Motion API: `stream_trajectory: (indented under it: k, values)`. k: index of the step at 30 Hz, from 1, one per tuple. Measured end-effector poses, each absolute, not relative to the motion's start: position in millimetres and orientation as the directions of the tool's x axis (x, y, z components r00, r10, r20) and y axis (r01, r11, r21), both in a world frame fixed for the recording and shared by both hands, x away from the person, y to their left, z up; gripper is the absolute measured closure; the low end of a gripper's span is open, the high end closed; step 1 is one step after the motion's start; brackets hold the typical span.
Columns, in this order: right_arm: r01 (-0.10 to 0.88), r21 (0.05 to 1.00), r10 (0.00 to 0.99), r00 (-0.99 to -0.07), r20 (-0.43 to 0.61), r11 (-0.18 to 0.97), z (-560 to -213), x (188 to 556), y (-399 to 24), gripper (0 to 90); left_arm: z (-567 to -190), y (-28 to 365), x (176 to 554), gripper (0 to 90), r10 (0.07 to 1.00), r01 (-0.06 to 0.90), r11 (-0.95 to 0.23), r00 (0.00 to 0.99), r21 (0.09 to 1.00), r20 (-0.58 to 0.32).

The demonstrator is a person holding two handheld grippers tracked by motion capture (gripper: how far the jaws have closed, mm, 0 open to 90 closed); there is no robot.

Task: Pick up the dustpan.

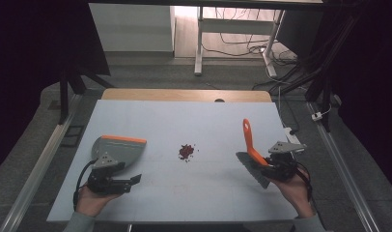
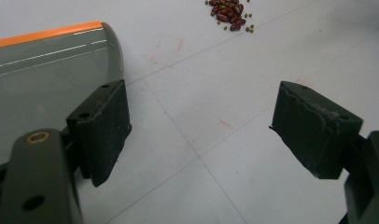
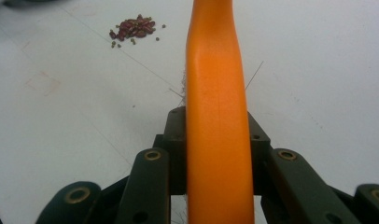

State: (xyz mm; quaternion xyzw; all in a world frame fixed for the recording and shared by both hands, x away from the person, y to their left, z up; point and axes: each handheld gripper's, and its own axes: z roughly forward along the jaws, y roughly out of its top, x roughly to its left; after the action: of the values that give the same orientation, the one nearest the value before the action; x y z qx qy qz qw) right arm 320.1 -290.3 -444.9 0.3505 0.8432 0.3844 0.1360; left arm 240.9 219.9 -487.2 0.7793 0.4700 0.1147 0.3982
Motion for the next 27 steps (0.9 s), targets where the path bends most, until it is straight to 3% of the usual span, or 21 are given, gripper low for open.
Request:
stream_trajectory:
  k: [27]
  values:
    - [0.467,0.754,0.699,-0.715,0.014,0.463,-443.1,316.4,-285.0,70.8,-481.7,216.5,240.9,19.7,0.827,0.633,-0.26,0.536,0.729,-0.171]
